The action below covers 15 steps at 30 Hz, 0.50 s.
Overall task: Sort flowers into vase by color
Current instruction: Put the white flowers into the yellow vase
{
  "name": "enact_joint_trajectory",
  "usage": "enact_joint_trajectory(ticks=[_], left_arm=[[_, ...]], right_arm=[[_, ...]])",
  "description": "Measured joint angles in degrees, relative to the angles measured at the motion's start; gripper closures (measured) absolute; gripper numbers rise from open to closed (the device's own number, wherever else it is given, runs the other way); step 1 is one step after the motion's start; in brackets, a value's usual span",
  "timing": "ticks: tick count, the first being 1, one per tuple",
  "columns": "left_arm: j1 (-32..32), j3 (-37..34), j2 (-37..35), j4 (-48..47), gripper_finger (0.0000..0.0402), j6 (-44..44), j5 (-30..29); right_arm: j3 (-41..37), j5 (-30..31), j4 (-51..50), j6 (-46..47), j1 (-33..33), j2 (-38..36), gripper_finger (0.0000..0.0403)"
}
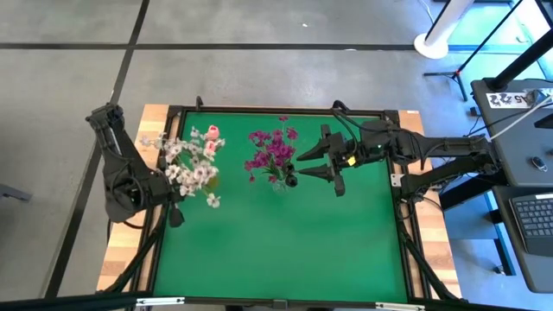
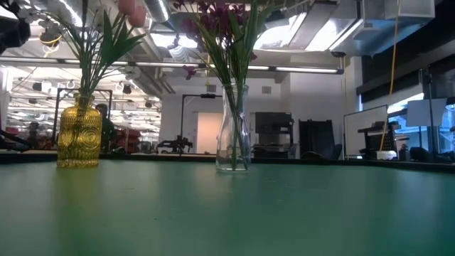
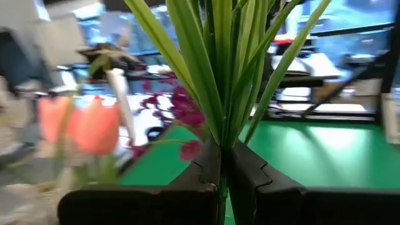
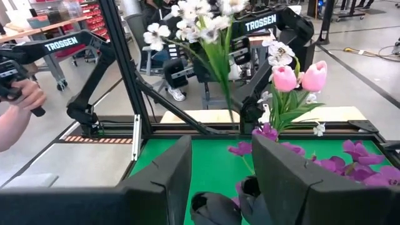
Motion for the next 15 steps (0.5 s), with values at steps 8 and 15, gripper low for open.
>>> enact_joint_trajectory(ticks=[8,15], left_arm=[[0.0,0.0,-0.5,-3.9,0.0396,1.1,-2.1],[1.7,2.8,-1.9,0.8,0.0396,4.5,2.5]], right_arm=[[0.0,0.0,0.0,-0.8,0.0,0.0,0.0237],[0.0,-0.2,0.2,-1.3,0.0,0.0,0.0237]])
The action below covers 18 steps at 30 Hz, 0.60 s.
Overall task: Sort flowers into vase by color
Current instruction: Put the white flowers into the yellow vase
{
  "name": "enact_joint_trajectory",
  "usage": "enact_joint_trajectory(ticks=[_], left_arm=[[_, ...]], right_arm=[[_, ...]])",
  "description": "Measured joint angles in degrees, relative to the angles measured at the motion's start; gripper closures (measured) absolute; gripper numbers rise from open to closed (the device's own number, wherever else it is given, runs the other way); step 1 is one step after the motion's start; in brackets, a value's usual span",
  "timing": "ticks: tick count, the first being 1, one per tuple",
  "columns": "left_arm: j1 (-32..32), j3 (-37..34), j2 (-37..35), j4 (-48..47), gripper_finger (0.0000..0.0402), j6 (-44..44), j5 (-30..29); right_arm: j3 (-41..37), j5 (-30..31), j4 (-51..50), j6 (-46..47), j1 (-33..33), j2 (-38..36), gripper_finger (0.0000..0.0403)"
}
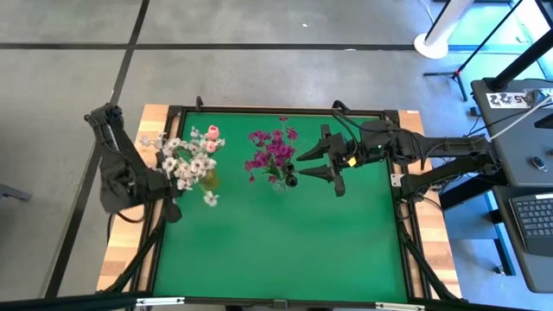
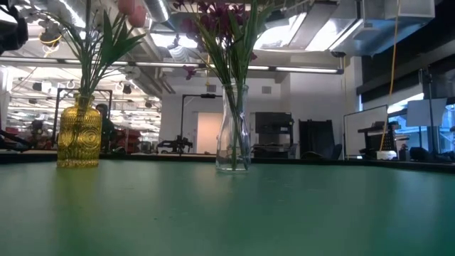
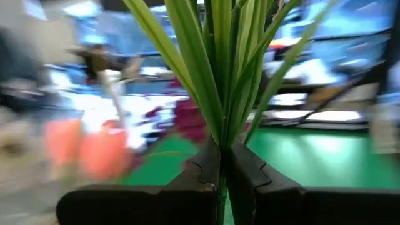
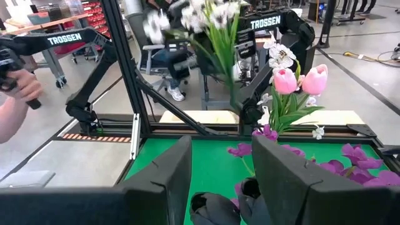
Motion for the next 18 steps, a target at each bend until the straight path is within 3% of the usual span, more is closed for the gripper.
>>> enact_joint_trajectory(ticks=[3,7,12,18], left_arm=[[1.8,0.7,-1.0,5.0,0.0396,2.4,10.3],[4.8,0.7,-1.4,11.9,0.0396,9.4,17.5],[5.5,4.1,-4.2,13.7,0.0396,16.6,16.9],[5.5,11.6,-6.3,13.8,0.0396,29.1,8.0]], right_arm=[[0.0,-3.4,2.5,0.0,0.0,0.6,0.0237],[0.1,-8.9,7.3,0.0,0.0,3.1,0.0237],[0.1,-10.5,7.0,0.0,0.0,5.6,0.0237],[0.1,-11.9,7.0,-0.1,0.0,7.1,0.0237]])
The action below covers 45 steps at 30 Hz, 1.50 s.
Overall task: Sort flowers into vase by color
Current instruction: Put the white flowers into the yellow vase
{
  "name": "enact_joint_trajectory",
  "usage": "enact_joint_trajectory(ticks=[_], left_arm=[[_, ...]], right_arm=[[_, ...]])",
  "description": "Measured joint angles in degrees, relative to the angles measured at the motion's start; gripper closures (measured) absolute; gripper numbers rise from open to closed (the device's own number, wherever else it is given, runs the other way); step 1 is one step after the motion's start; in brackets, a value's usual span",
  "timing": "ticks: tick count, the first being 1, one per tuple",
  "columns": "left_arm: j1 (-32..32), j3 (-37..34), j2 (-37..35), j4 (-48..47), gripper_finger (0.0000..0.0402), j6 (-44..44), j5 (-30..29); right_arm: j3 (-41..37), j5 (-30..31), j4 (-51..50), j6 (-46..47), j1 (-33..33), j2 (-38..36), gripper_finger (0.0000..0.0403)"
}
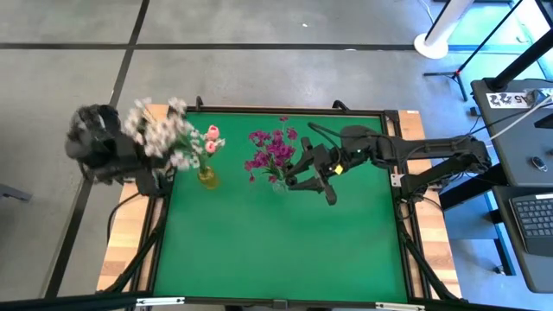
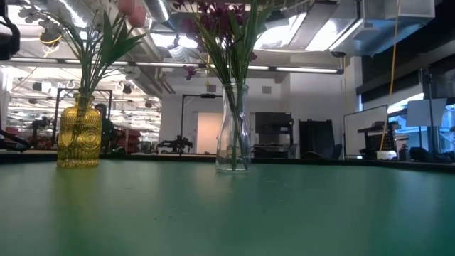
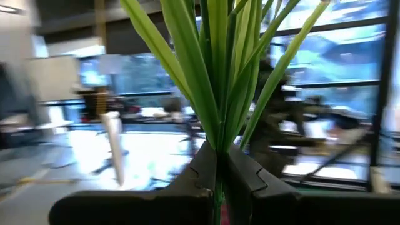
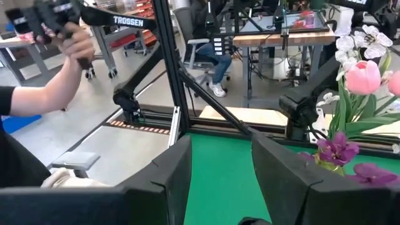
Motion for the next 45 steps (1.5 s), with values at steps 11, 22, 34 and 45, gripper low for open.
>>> enact_joint_trajectory(ticks=[11,22,34,45], left_arm=[[0.1,6.2,-5.2,-1.8,0.0396,10.3,-14.4],[0.1,-0.8,-12.2,-11.9,0.0396,-7.1,-15.5],[0.0,-5.2,-15.1,-39.9,0.0396,-38.9,-6.9],[0.1,-10.1,-15.1,-51.7,0.0396,-54.4,-4.1]], right_arm=[[0.0,0.0,-0.2,-1.3,0.0,0.1,0.0237],[0.0,0.6,-0.2,-2.7,2.4,0.1,0.0237],[0.0,2.0,-0.3,-2.9,3.0,0.1,0.0237],[0.0,2.2,-0.3,-3.2,3.0,0.1,0.0237]])
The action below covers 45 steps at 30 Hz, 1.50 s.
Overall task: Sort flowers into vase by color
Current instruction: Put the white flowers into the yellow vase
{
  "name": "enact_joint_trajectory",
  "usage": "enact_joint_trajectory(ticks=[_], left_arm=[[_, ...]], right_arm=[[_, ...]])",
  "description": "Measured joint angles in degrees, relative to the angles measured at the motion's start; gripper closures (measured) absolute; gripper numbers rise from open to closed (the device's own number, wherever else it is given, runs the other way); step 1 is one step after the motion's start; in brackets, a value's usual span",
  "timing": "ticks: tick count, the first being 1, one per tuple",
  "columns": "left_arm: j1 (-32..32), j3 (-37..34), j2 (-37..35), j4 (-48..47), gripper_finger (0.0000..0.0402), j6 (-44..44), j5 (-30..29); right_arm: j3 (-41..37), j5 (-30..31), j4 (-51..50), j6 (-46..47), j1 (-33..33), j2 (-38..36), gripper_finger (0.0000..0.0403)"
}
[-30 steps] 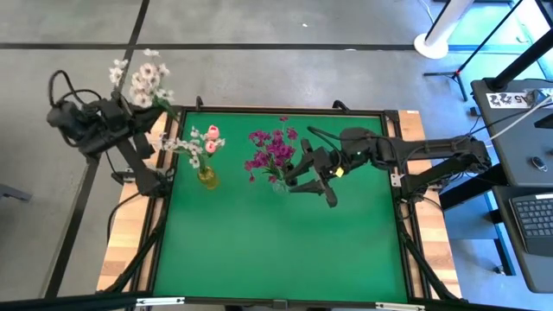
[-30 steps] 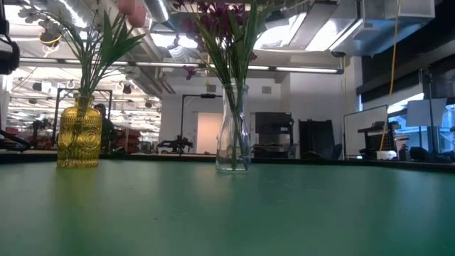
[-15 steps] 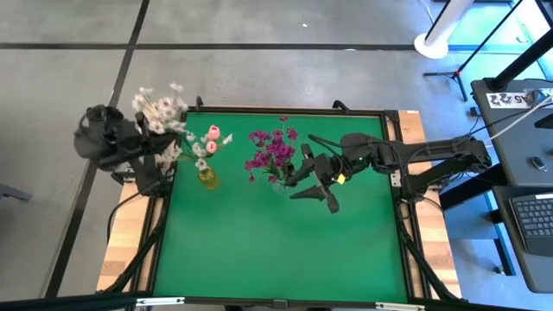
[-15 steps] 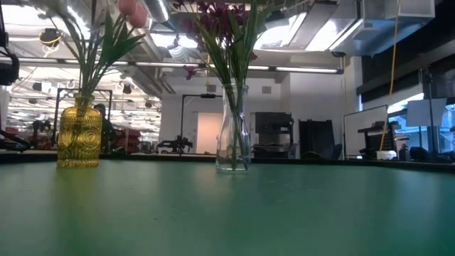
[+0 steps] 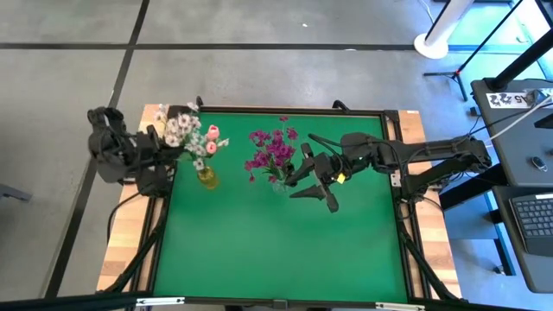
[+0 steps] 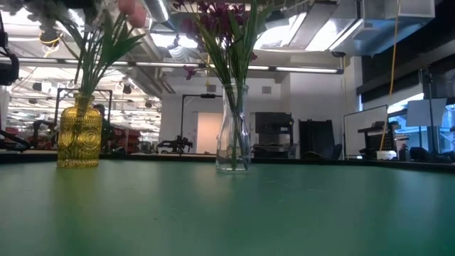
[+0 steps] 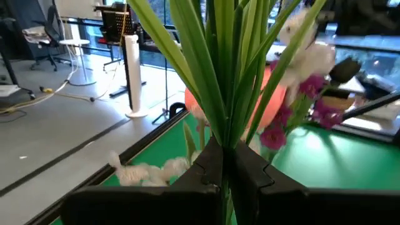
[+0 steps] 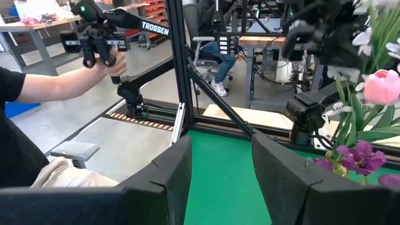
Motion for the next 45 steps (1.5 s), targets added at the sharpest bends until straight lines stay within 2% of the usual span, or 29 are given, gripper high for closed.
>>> enact_joint_trajectory(ticks=[7,21,27,30,32,37,41,43,45], left_arm=[[0.0,-1.3,1.2,1.8,0.0396,0.2,-2.9],[0.0,-1.3,1.1,2.1,0.0396,-1.6,-4.1],[0.0,-1.3,1.1,8.7,0.0396,-1.8,0.2],[0.0,-1.3,1.0,11.9,0.0396,0.8,4.6],[0.0,-1.3,1.0,14.0,0.0396,2.8,5.2],[0.0,-1.3,1.0,23.3,0.0396,13.4,3.0],[0.0,-1.3,1.0,38.1,0.0396,30.5,1.0],[0.0,-1.3,1.0,47.0,0.0396,39.8,2.8],[0.0,-1.3,1.0,55.4,0.0396,48.0,8.2]], right_arm=[[0.0,1.3,0.0,-0.3,0.0,0.0,0.0237],[0.0,1.3,-0.1,-1.1,0.0,1.2,0.0237],[0.0,1.2,0.7,-1.2,0.0,1.9,0.0237],[0.0,0.9,1.0,-1.2,0.0,1.9,0.0237],[0.0,0.9,1.0,-1.3,0.0,1.9,0.0237],[0.0,0.9,1.3,-1.3,0.0,1.9,0.0237],[0.0,0.9,1.2,-1.3,0.0,1.9,0.0237],[0.0,0.9,1.0,-1.3,0.0,1.9,0.0237],[0.0,0.9,0.7,-1.3,0.0,1.9,0.0237]])
